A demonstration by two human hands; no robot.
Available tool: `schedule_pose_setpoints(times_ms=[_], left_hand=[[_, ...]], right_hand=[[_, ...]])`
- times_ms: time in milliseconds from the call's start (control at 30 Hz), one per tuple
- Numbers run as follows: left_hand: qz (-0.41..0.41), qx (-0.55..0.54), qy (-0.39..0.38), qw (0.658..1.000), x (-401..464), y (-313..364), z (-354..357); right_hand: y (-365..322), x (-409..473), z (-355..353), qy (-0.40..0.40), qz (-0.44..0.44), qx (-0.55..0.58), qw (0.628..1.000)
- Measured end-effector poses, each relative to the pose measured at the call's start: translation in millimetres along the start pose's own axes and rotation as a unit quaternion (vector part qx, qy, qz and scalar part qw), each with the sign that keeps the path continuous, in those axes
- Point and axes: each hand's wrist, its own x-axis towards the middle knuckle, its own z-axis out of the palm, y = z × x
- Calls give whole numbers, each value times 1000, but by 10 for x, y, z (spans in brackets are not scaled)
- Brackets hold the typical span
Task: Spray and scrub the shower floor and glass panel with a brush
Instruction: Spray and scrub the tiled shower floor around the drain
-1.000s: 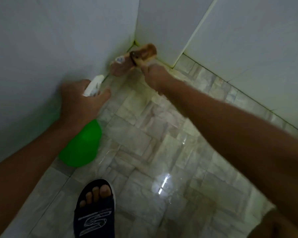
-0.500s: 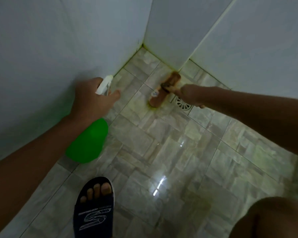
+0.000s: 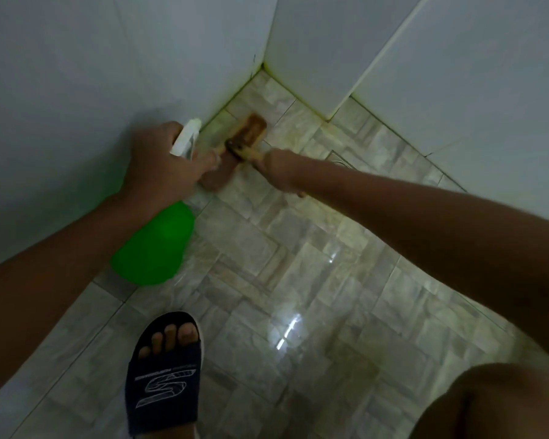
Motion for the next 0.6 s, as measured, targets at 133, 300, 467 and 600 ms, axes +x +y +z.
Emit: schedule_pose_setpoints(times_ms=[133,300,467,600], left_hand=[[-35,-13,-10,999,21,10,-20],[-27,-16,-4,1000,13,10,21],[32,10,-22,999,-42,121,129],[33,-4,-50,998,-43,226,175]], right_hand=[[638,-462,74,-28,39,-64,997],[890,-601,-328,-3,142,-49,989],[590,-80,-213,48,117,14,992],[352,-198,286,29,37,21,999]])
